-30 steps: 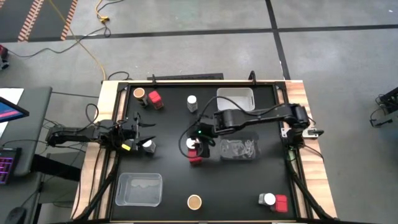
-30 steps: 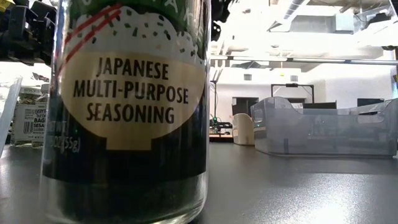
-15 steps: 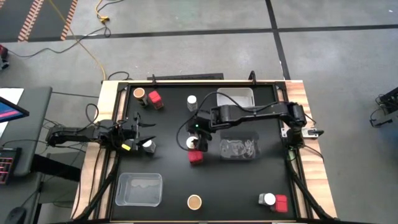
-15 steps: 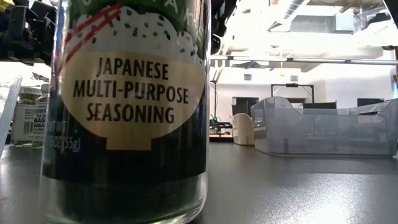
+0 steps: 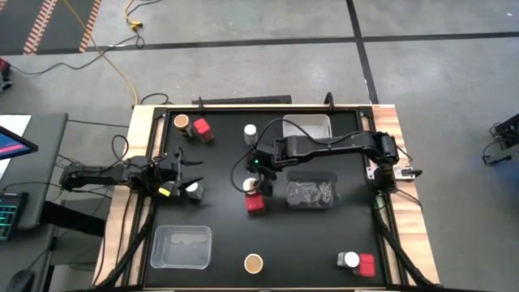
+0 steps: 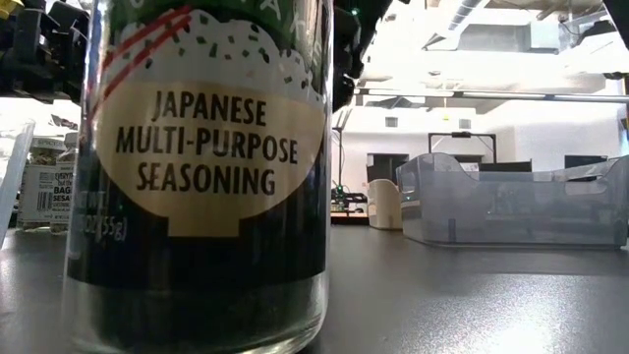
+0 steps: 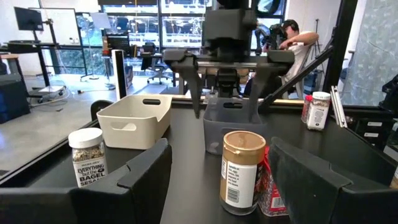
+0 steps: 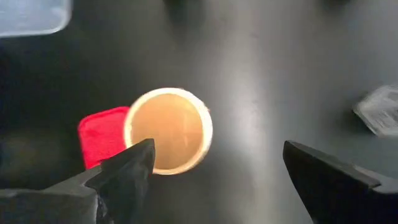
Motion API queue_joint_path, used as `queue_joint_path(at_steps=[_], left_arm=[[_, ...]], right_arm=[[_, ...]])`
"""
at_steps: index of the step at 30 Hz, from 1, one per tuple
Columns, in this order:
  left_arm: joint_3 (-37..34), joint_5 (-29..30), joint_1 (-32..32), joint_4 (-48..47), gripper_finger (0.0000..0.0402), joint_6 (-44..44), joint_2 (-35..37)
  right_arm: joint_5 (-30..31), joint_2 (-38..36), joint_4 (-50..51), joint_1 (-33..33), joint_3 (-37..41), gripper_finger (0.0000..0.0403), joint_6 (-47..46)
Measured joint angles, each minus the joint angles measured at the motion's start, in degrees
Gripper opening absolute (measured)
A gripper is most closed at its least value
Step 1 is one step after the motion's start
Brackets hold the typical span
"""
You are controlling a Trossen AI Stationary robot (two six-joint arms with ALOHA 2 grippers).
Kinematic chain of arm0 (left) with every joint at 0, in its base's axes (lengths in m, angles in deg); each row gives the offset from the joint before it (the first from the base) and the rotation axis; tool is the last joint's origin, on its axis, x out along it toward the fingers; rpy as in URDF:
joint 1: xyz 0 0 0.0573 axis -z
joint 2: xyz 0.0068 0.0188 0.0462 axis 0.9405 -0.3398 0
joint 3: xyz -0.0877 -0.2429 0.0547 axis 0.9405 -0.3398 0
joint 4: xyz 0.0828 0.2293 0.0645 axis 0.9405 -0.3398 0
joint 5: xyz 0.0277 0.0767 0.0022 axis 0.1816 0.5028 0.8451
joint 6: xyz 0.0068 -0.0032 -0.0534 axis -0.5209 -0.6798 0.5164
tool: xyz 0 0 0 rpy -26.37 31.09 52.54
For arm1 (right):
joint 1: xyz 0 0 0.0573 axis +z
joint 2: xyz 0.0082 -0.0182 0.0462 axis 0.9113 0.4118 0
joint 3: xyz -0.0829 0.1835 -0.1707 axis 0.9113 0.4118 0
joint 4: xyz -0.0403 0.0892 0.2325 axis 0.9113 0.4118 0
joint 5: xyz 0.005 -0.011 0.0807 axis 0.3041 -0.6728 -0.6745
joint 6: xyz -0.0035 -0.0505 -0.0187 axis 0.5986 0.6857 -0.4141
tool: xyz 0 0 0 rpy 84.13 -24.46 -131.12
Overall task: Sort spices by type
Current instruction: Put the center gold spice bottle in the gray bin
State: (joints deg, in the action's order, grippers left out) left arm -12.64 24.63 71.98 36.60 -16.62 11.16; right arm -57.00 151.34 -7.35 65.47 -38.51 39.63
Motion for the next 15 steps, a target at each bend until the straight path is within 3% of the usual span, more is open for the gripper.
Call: queue_joint_path(at_steps=[7, 15], left_arm=[[0.00, 0.01, -0.01, 0.00, 0.0256, -0.01, 0.00], [0.00, 0.01, -0.01, 0.00, 0.0256, -0.01, 0.00]], right_arm=[[-2.89, -0.02, -7.48, 1.18, 1.99, 0.0384, 2.92], [-2.89, 0.81, -7.81, 1.82, 1.95, 0.0384, 8.74]])
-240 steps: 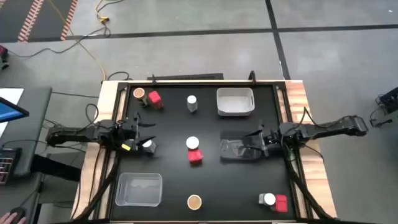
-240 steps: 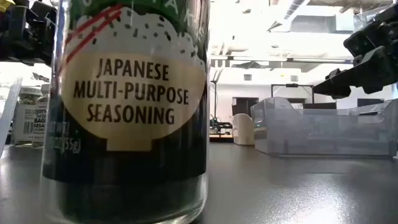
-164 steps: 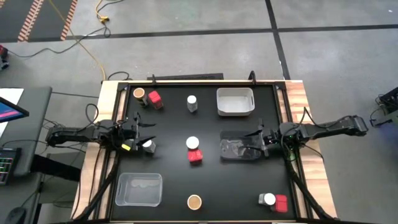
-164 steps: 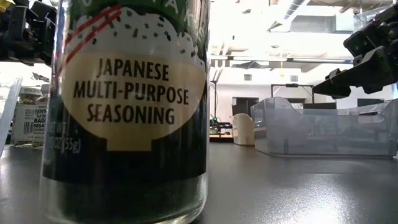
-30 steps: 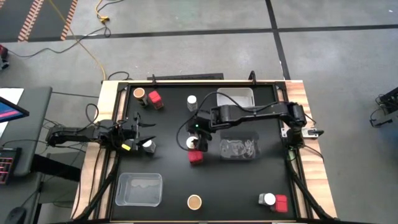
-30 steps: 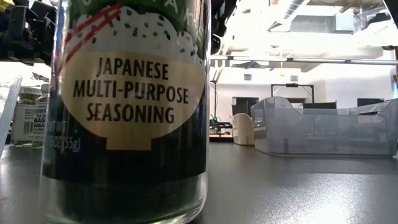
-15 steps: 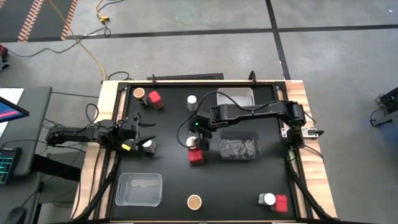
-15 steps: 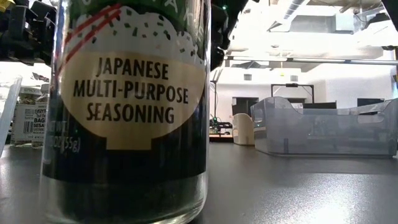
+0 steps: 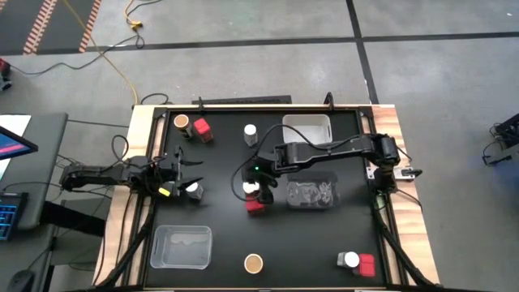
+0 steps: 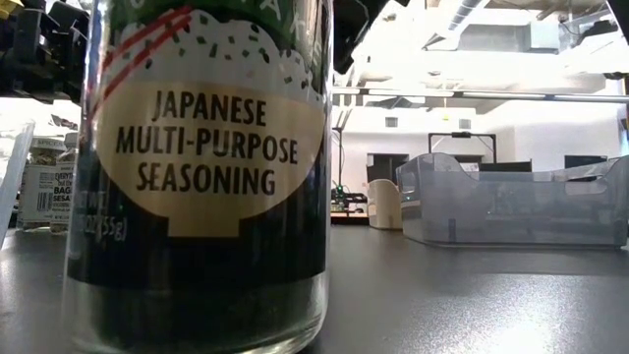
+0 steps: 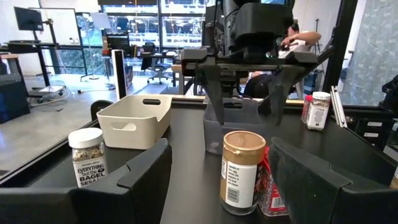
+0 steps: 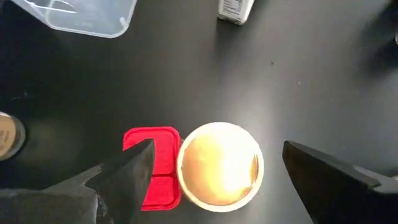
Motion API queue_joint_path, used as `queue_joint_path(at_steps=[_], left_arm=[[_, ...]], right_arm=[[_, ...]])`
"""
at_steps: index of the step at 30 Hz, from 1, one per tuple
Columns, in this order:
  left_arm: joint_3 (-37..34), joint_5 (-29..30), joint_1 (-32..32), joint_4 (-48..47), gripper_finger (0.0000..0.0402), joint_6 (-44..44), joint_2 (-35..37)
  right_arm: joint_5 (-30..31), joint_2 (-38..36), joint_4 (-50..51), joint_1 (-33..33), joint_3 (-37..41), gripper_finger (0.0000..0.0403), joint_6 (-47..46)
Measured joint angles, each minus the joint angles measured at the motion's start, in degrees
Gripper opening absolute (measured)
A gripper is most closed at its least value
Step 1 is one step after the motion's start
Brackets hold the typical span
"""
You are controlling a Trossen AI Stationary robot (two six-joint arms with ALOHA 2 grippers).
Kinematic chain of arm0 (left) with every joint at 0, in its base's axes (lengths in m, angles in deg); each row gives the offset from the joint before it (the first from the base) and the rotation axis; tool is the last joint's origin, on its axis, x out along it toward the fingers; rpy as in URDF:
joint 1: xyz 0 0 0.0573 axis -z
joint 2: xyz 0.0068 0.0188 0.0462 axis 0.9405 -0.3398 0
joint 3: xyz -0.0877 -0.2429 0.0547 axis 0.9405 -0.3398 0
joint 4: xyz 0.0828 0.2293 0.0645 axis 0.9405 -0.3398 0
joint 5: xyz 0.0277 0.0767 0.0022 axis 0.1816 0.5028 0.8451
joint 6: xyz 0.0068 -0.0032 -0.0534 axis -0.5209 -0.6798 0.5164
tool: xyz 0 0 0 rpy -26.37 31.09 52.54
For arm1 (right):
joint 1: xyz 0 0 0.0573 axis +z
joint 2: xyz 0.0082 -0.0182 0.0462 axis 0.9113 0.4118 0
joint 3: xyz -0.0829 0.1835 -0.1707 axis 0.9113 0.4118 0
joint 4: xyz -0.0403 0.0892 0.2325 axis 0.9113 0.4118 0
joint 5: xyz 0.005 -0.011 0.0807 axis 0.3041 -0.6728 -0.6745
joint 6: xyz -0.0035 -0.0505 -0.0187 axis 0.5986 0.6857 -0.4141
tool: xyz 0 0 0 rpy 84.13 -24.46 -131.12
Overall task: Sort spices by type
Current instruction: Put the center gold spice bottle in the gray bin
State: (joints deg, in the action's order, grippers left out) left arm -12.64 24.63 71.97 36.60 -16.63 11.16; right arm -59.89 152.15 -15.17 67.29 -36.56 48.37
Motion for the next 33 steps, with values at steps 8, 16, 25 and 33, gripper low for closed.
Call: queue_joint_path(at_steps=[8, 16, 25, 33], left_arm=[[0.00, -0.01, 0.00, 0.02, 0.0256, 0.01, -0.02], [0.00, 0.00, 0.01, 0.02, 0.0256, -0.01, -0.02], [0.00, 0.00, 0.01, 0.00, 0.0256, 0.01, -0.02], [0.00, 0.00, 0.01, 0.02, 0.0256, -0.01, -0.02]], right_arm=[[0.63, 4.73, 0.26, 0.33, 0.07, 0.0384, -1.46], [0.63, 5.43, 0.26, -0.01, 0.06, 0.0384, -3.23], [0.21, 5.65, 0.68, -0.77, 0.06, 0.0384, -3.39], [-0.24, 5.56, 0.51, -1.28, 0.06, 0.0346, -3.36]])
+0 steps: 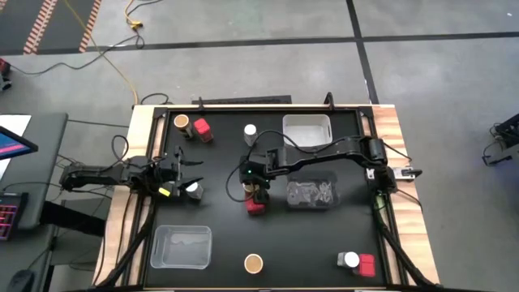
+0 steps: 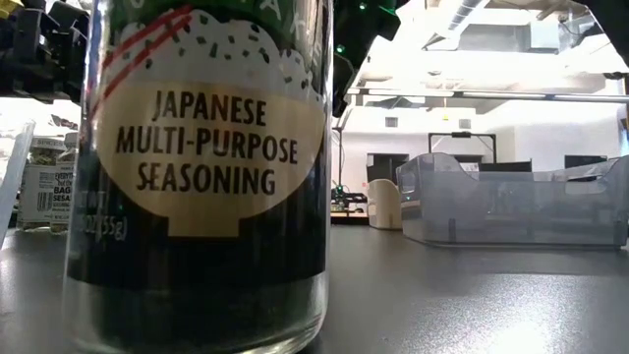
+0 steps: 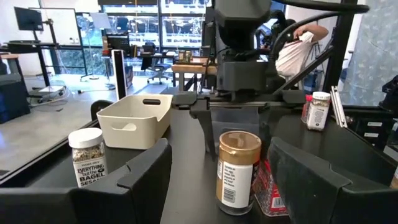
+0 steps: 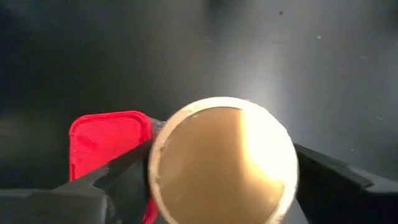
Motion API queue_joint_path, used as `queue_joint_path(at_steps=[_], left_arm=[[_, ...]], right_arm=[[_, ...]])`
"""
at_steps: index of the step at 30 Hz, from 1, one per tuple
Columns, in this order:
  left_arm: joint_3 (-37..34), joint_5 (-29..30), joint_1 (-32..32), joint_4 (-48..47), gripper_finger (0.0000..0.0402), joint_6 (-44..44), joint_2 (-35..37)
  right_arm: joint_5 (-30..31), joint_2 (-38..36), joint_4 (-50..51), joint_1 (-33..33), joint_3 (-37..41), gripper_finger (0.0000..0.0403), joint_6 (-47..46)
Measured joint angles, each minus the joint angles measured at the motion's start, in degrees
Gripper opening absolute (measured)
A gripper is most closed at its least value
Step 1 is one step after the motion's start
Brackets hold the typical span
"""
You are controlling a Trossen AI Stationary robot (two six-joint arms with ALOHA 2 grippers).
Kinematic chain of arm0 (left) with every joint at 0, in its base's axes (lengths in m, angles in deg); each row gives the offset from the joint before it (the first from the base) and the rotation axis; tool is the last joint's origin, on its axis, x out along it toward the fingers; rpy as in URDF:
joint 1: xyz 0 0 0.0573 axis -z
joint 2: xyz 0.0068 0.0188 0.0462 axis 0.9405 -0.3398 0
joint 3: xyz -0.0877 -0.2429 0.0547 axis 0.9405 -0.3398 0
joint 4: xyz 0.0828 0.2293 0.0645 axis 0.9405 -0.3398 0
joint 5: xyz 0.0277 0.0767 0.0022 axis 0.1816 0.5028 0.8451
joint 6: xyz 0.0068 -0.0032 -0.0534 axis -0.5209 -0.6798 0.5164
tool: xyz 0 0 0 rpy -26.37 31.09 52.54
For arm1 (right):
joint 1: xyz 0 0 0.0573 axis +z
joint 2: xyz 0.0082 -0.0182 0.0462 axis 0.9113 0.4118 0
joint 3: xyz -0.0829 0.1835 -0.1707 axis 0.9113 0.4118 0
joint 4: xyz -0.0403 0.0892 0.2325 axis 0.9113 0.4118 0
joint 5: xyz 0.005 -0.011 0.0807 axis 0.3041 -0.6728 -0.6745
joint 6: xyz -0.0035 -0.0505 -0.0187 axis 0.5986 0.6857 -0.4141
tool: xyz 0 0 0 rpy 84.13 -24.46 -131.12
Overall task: Sort spices by type
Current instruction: Put the center gold spice bottle in the gray bin
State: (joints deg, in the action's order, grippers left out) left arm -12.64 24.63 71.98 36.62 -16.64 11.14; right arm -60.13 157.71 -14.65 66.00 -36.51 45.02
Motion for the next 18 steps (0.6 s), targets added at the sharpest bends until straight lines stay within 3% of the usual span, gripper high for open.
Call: queue_joint_path(at_steps=[4, 10, 18], left_arm=[[0.00, 0.00, -0.01, 0.00, 0.0256, 0.00, 0.00], [0.00, 0.00, 0.00, 0.00, 0.0256, 0.00, 0.02], [0.00, 0.00, -0.02, 0.00, 0.0256, 0.01, 0.01]], right_arm=[[-0.07, -0.06, 0.25, -0.28, 0.00, 0.0298, 0.44], [-0.42, -0.03, 2.71, -1.09, -1.71, 0.0296, 1.06], [-0.37, -1.32, 9.91, -3.26, -10.75, 0.0296, 3.46]])
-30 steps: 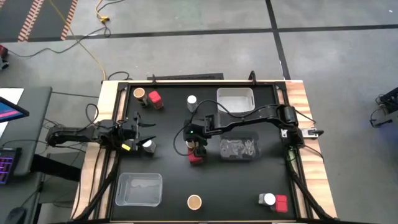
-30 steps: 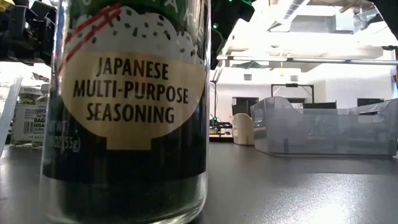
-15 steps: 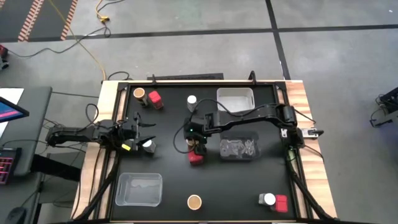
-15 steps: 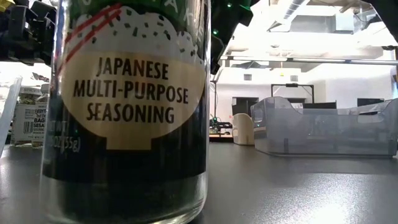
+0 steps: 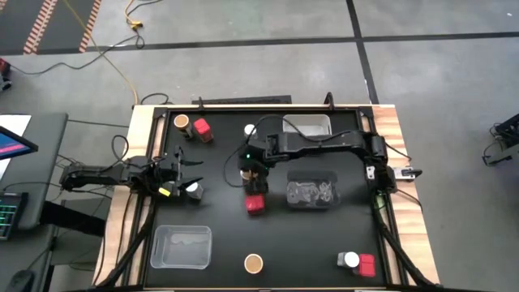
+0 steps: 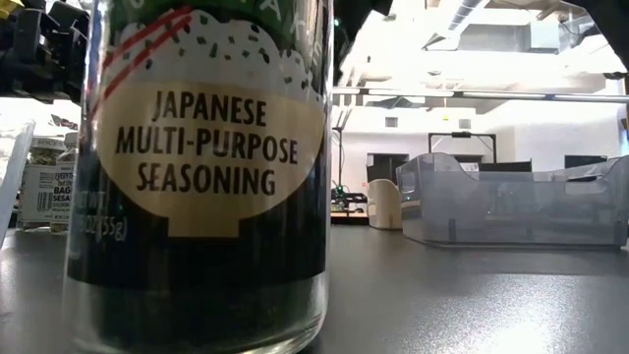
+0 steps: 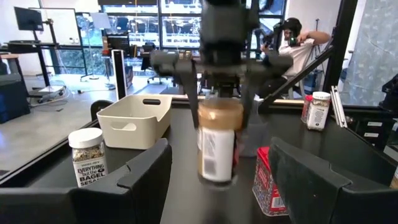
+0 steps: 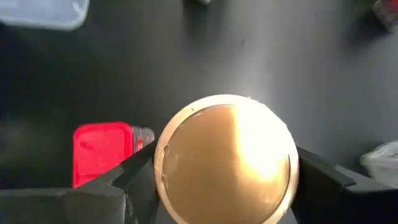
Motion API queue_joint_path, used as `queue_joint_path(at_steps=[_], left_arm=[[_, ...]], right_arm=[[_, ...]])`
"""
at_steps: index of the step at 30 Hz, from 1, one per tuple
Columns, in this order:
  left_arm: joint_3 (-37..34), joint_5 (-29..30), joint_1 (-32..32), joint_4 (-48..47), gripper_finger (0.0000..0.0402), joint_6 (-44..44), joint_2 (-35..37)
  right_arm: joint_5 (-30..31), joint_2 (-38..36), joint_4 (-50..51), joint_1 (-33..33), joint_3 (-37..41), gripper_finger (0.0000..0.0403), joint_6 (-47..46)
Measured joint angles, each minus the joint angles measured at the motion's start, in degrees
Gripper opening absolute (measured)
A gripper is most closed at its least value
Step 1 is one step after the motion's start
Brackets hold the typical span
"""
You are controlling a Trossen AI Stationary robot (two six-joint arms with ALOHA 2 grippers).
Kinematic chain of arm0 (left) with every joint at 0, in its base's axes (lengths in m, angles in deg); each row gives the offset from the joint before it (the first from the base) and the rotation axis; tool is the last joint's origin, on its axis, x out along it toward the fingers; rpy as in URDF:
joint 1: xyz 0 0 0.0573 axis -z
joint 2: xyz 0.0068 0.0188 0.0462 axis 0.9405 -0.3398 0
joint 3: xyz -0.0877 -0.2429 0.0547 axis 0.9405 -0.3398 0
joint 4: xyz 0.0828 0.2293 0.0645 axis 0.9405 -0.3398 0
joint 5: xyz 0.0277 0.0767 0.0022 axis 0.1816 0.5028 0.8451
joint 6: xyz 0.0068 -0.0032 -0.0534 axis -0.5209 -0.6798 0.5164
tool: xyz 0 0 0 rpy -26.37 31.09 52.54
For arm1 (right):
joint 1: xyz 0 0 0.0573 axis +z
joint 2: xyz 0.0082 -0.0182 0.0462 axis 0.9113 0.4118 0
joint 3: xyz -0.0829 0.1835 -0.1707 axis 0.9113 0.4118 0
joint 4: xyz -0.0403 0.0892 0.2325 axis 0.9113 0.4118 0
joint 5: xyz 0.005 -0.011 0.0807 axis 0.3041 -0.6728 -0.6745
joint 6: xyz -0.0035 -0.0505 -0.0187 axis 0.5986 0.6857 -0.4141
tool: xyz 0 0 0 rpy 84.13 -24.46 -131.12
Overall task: Sort spices by type
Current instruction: Put the center gold spice bottle in the gray bin
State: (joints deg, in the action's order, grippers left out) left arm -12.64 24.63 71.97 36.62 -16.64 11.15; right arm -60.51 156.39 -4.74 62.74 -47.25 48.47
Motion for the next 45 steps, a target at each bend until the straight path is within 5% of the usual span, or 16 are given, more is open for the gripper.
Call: queue_joint_path(at_steps=[17, 29, 45], left_arm=[[0.00, 0.00, 0.01, 0.00, 0.0256, 0.00, 0.02], [0.00, 0.00, 0.00, 0.00, 0.0256, 0.00, 0.02], [0.00, 0.00, 0.02, 0.00, 0.0256, -0.01, 0.02]], right_arm=[[0.13, -18.07, 15.89, -16.06, -0.33, 0.0296, 0.34], [-0.03, -35.11, 8.76, -31.39, 23.18, 0.0296, -1.11], [-9.86, -32.47, -0.32, -47.48, 38.10, 0.0296, 14.58]])
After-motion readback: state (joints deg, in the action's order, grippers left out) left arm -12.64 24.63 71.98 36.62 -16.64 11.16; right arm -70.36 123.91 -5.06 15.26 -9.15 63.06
